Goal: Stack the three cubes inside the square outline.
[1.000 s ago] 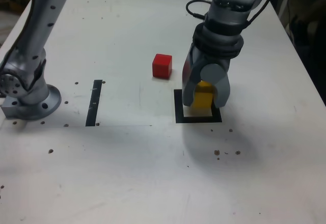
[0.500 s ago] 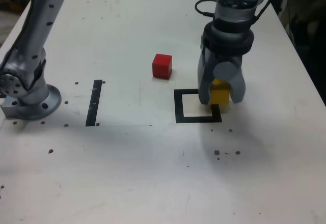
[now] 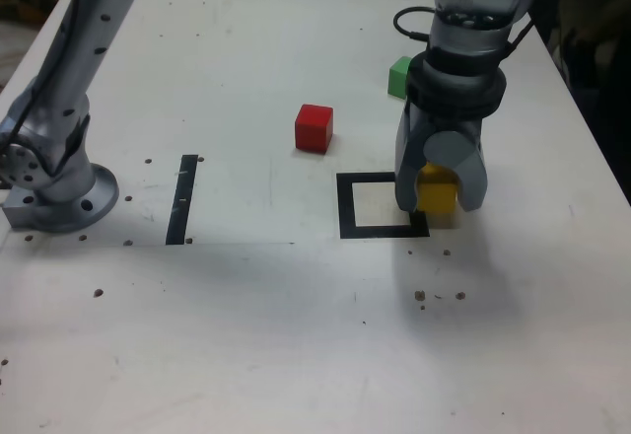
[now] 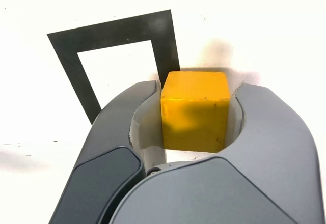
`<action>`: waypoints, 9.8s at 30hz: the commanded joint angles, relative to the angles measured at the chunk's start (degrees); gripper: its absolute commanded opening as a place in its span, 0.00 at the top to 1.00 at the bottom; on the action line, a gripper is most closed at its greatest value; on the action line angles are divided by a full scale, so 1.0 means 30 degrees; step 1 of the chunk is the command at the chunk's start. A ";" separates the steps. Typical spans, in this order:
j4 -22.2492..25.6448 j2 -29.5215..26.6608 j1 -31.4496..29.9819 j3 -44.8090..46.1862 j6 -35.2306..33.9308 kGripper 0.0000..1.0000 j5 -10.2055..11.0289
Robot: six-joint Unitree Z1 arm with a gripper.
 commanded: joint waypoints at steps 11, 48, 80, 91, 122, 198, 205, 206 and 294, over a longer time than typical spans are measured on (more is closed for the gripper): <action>0.0097 0.0235 -0.0021 -0.0239 0.0541 0.10 -0.0264; -0.0672 -0.6582 0.5103 0.9135 0.4930 0.01 0.3871; -0.2487 -0.3806 0.5594 0.9182 0.5506 0.70 0.3961; -0.2312 -0.4055 0.5632 0.9076 0.5607 0.85 0.3650; 0.2715 -0.1526 0.1378 0.1468 0.1425 0.86 0.0757; 0.3291 0.0015 -0.0885 -0.2978 0.0988 0.02 0.2805; 0.3291 0.0897 -0.0885 -0.3240 0.1224 0.03 0.2524; 0.3291 0.1007 -0.0884 -0.3212 0.1244 0.04 0.2519; 0.4977 -0.1722 -0.0373 -0.0852 0.3398 0.92 0.1860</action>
